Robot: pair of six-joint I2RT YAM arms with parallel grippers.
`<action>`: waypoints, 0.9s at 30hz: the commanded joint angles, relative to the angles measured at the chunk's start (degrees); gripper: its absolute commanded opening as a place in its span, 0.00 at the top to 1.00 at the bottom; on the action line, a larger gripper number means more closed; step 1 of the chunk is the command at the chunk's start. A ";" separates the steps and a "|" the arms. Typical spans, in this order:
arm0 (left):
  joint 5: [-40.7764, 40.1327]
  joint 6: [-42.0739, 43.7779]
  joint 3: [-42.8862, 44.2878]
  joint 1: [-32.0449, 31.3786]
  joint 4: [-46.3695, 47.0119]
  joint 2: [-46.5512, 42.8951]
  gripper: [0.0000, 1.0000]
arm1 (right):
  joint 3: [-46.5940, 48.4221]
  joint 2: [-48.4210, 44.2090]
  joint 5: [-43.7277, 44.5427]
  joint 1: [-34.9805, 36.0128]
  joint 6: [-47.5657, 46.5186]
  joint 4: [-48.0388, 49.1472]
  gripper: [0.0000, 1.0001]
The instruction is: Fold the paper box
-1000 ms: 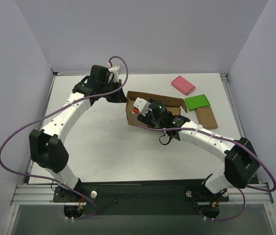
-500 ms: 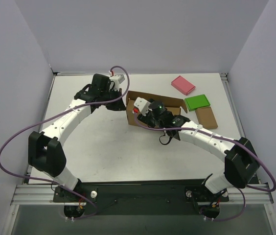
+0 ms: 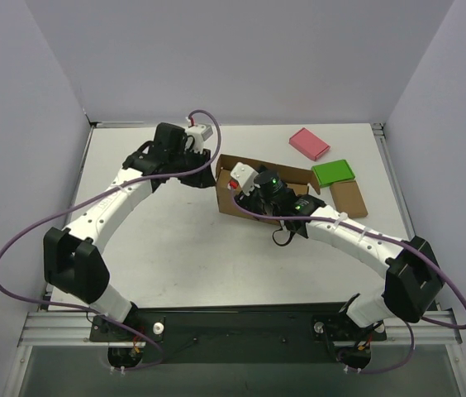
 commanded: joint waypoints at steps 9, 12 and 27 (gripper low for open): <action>1.70 1.63 11.02 -0.12 2.51 1.50 0.41 | -1.48 -0.74 -1.41 -0.17 2.65 -6.99 0.32; 1.17 1.37 12.26 -0.12 2.24 2.99 0.42 | -1.39 -0.74 -1.41 -0.17 2.56 -6.99 0.32; -3.49 2.07 15.08 -1.79 0.49 7.30 0.55 | -1.39 -0.47 -1.59 -0.08 2.74 -7.08 0.33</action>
